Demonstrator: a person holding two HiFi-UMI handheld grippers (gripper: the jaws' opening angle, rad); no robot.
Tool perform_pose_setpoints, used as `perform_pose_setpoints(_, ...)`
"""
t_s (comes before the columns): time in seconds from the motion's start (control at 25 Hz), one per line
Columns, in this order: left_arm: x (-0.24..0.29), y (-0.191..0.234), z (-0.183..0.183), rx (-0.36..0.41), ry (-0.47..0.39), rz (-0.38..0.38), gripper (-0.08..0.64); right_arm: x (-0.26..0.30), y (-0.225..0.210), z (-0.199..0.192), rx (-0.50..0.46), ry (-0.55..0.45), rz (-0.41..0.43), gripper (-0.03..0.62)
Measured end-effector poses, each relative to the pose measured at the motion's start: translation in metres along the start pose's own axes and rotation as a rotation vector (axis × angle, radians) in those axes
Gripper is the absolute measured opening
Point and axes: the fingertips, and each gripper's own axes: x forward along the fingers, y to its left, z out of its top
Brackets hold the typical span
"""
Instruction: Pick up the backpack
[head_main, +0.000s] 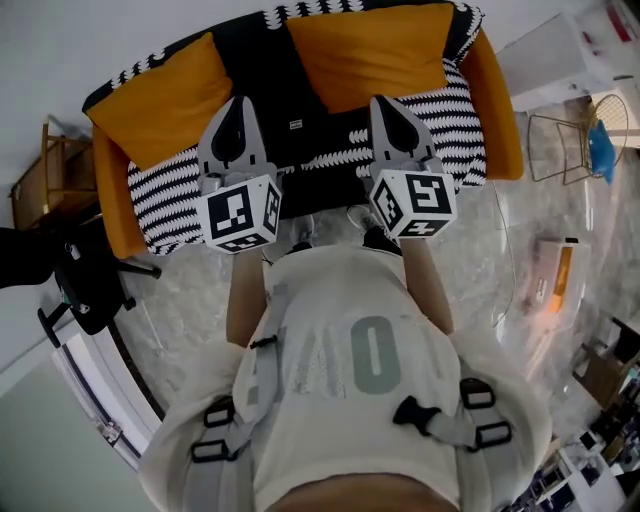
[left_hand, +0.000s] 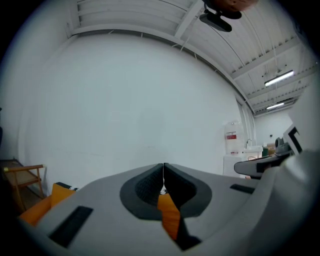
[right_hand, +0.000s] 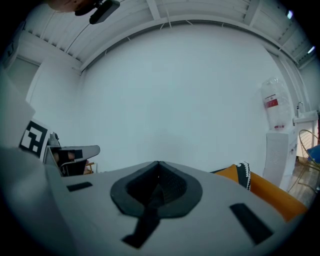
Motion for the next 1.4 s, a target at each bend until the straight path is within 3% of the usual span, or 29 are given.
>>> perform_pose_setpoints(0.12,-0.001,0.009,-0.005,-0.046,0.005,0.016,0.02,0.001,0.004,-0.003,0.004,0.007,-0.002,0.007)
perform_pose_setpoints(0.32,-0.003,0.014,-0.008,-0.024,0.008,0.035,0.02,0.007,0.005,-0.003,0.042,0.001,0.024,0.006)
perform_pose_setpoints(0.6,0.02,0.057,-0.033,-0.047,0.0,0.051,0.023,0.061,0.02,-0.021,0.104,0.023,0.1,0.008)
perform_pose_setpoints(0.72,0.044,0.074,-0.064,-0.066,0.026,0.038,0.065,0.096,0.025,-0.04,0.118,0.043,0.171,0.145)
perform_pose_setpoints(0.84,0.062,0.088,-0.113,-0.077,0.071,0.012,0.174,0.129,0.024,-0.076,0.134,0.078,0.187,0.273)
perform_pose_setpoints(0.92,0.073,0.1,-0.159,-0.078,0.117,-0.001,0.244,0.151,0.021,-0.11,0.144,0.111,0.183,0.325)
perform_pose_setpoints(1.16,0.088,0.138,-0.346,-0.15,0.357,0.048,0.368,0.204,0.0,-0.248,0.148,0.252,0.131,0.334)
perform_pose_setpoints(1.4,0.094,0.173,-0.499,-0.133,0.579,0.119,0.393,0.241,-0.021,-0.382,0.162,0.423,0.087,0.334)
